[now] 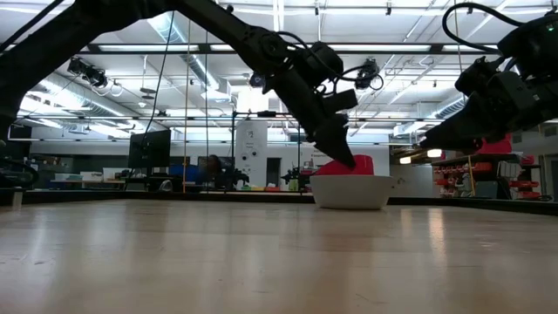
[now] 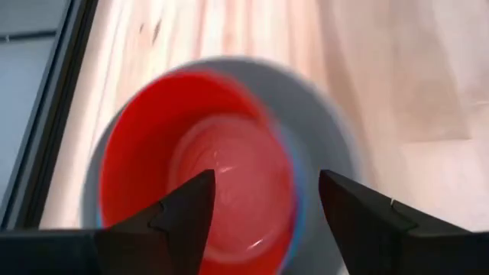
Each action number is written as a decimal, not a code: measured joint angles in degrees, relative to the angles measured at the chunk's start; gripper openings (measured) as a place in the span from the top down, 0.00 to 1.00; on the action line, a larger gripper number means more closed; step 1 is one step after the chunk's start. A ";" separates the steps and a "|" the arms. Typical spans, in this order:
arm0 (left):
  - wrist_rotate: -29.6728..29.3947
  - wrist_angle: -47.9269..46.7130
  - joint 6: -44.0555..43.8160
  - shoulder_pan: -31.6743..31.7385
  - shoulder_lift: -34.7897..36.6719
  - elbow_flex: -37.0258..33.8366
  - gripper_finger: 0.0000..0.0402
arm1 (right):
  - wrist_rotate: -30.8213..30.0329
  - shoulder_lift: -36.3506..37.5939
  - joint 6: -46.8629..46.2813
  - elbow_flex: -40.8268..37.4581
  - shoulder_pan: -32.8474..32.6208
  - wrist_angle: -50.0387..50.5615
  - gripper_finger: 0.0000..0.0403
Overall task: Nest bowls inside each other
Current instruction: Stack the red bowl on the light blue bowl
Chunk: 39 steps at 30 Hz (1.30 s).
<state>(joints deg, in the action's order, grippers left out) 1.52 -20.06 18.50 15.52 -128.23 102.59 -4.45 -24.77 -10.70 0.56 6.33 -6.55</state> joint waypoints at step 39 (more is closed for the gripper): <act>11.85 28.70 -16.39 2.78 0.64 -9.08 1.00 | 0.02 0.00 -0.44 -0.01 0.00 0.80 0.55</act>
<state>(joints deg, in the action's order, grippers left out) 13.37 8.63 2.11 18.29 -127.59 93.51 -4.42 -24.77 -11.14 0.56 6.33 -5.76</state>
